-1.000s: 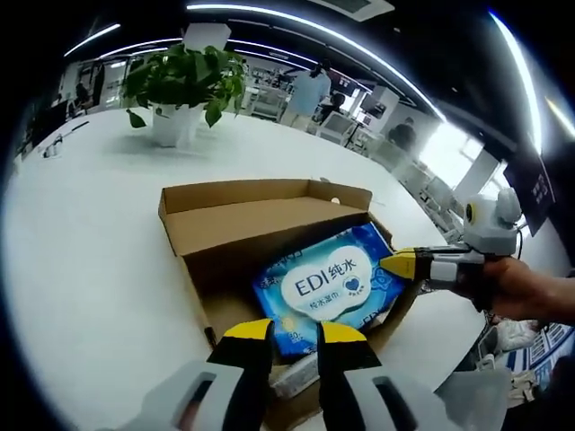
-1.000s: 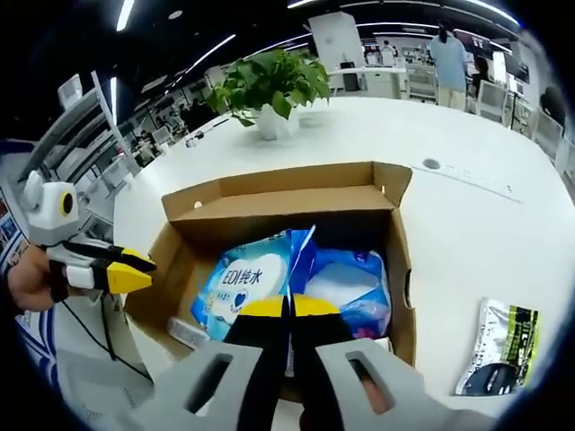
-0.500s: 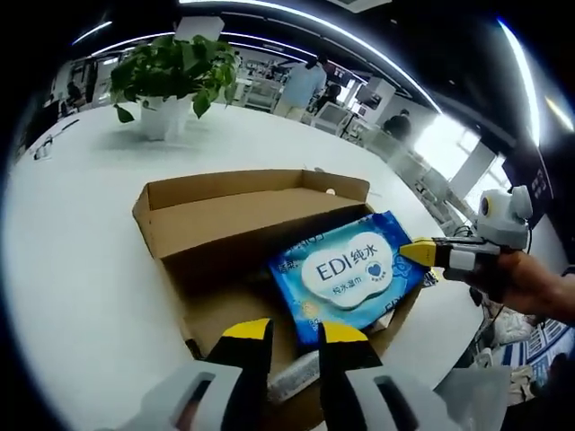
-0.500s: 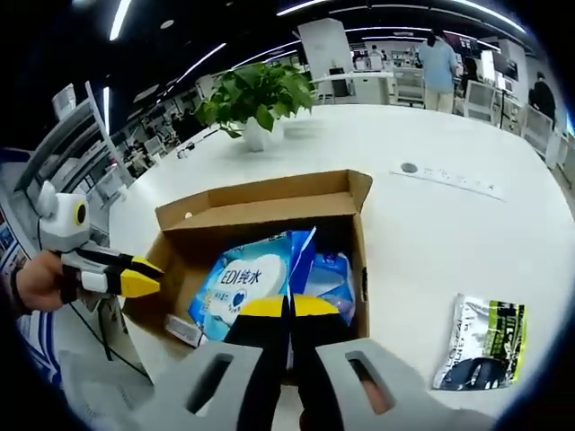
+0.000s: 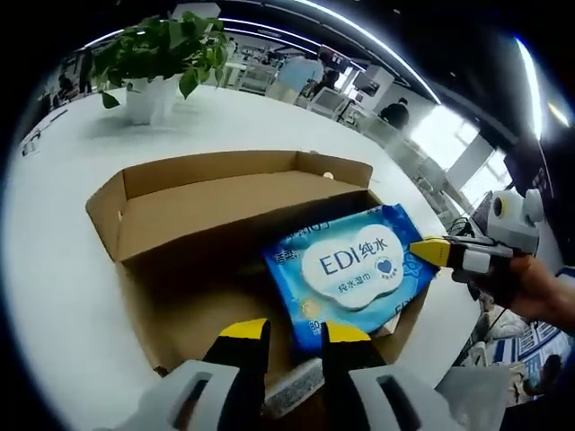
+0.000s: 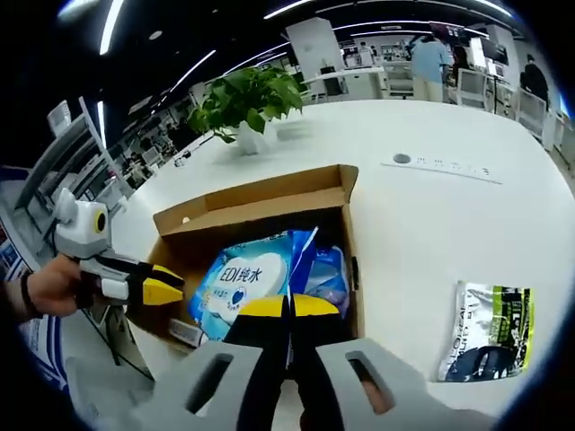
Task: Operate the shoe box by opening the lid, removing the specified soft item, and placing it in the target area until the item is outside and the box remains undamaged.
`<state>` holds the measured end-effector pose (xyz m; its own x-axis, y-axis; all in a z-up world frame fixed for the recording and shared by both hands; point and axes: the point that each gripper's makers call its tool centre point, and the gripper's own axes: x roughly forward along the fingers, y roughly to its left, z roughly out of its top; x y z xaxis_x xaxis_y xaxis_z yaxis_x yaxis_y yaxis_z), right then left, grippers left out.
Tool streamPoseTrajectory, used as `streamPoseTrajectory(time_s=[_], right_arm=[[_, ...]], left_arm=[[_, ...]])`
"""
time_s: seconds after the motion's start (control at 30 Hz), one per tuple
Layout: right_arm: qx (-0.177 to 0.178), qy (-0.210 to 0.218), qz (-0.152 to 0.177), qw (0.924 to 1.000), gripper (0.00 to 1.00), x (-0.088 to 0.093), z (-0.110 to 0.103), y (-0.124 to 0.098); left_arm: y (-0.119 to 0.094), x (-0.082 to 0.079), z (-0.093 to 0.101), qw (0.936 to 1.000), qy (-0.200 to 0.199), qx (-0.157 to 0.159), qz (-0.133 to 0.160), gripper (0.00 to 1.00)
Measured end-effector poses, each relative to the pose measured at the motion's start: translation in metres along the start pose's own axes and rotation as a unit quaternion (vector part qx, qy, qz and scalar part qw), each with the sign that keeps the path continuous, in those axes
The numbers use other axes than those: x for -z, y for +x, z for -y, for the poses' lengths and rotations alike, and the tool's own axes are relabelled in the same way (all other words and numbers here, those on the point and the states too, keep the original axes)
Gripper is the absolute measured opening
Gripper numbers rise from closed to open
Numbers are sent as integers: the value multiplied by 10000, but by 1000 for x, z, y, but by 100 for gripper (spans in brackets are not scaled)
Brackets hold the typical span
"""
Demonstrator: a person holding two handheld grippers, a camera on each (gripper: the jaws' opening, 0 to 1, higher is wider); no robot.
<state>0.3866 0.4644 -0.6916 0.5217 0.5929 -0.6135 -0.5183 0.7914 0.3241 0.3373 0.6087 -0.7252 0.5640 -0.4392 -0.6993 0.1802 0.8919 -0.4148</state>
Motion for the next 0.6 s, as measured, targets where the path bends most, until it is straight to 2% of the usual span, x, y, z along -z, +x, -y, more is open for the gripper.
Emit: streamPoseTrajectory(time_s=[0.27, 0.4, 0.47, 0.53, 0.6], right_arm=[[-49, 118, 1, 9999, 0, 3, 4, 1], [-52, 91, 0, 9999, 0, 5, 4, 0], [-69, 120, 9, 9999, 0, 5, 4, 0], [-80, 132, 0, 9999, 0, 6, 4, 0], [-81, 140, -3, 9999, 0, 6, 4, 0]], left_arm=[[18, 4, 0, 9996, -50, 38, -267, 23], [28, 6, 3, 9987, -133, 169, -466, 22], [31, 5, 5, 9983, -262, 266, -442, 22], [33, 5, 9, 9964, -579, 434, -446, 19], [34, 4, 8, 9957, -687, 448, -420, 19]])
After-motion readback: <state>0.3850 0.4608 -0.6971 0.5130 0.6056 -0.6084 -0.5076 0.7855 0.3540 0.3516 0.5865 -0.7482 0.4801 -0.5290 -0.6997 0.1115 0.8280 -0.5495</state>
